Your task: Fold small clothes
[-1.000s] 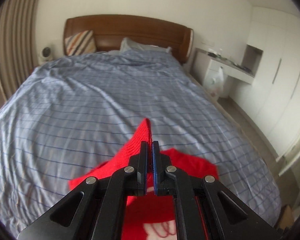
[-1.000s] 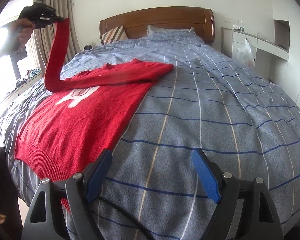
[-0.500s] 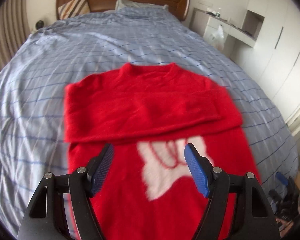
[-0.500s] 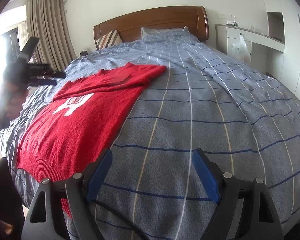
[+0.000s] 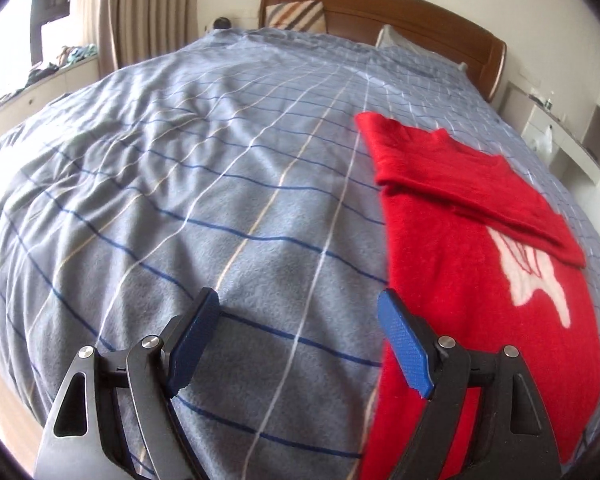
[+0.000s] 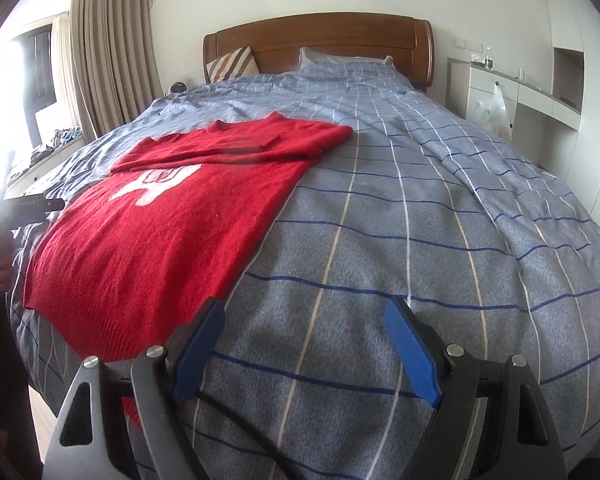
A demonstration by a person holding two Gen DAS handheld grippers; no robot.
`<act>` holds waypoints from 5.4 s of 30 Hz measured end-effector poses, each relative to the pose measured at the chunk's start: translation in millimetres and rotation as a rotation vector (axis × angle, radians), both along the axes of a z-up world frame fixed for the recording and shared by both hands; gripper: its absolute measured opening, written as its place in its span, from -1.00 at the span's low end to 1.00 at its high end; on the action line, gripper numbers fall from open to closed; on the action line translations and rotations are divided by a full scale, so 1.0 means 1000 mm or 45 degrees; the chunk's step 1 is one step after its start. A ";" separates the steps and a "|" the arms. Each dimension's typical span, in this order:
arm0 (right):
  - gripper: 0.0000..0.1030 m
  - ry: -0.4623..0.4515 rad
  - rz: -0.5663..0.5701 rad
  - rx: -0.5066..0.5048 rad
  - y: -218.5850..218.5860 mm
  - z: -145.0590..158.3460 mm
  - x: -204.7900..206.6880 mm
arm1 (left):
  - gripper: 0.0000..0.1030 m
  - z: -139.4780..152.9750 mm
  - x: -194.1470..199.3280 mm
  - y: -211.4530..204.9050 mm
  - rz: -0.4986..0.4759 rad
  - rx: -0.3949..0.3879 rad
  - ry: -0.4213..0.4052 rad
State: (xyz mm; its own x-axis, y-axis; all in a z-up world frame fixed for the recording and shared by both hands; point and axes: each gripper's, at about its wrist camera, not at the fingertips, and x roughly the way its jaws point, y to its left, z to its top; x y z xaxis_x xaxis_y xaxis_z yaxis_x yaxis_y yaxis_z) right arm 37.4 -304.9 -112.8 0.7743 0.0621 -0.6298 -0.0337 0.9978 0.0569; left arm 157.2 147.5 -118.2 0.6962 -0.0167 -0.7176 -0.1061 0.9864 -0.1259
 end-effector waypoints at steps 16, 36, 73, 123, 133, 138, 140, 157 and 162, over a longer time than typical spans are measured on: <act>0.59 0.010 -0.015 0.017 -0.003 -0.002 0.004 | 0.72 -0.014 -0.010 0.003 0.021 0.039 -0.046; 0.59 0.000 -0.031 0.035 -0.006 -0.001 0.004 | 0.74 -0.017 -0.011 0.007 0.034 0.017 -0.047; 0.59 0.003 -0.028 0.037 -0.006 -0.002 0.004 | 0.75 -0.018 -0.014 0.008 0.046 0.023 -0.048; 0.59 -0.005 -0.033 0.036 -0.006 -0.003 0.005 | 0.75 -0.013 -0.022 0.006 0.058 0.036 -0.059; 0.59 0.002 -0.042 0.018 -0.010 -0.004 0.007 | 0.81 -0.009 -0.035 -0.003 0.028 0.082 -0.060; 0.59 0.013 -0.026 -0.056 0.000 -0.009 0.006 | 0.81 -0.010 -0.033 0.000 0.027 0.075 -0.045; 0.59 0.012 -0.011 -0.089 0.005 -0.010 0.005 | 0.81 -0.011 -0.033 -0.001 0.027 0.079 -0.043; 0.59 0.102 0.152 0.133 0.032 0.004 -0.045 | 0.80 -0.021 -0.086 -0.033 -0.271 -0.191 0.205; 0.59 0.125 0.226 0.208 0.040 0.000 -0.038 | 0.38 -0.026 -0.093 -0.042 -0.282 -0.198 0.288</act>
State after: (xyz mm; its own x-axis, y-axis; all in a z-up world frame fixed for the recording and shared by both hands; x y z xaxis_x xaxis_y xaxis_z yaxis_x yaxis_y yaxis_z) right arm -0.1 -264.7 -112.6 0.6780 0.2988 -0.6716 -0.1942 0.9540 0.2284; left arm 64.0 105.3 -144.1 0.4870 -0.2710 -0.8303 0.0657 0.9593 -0.2745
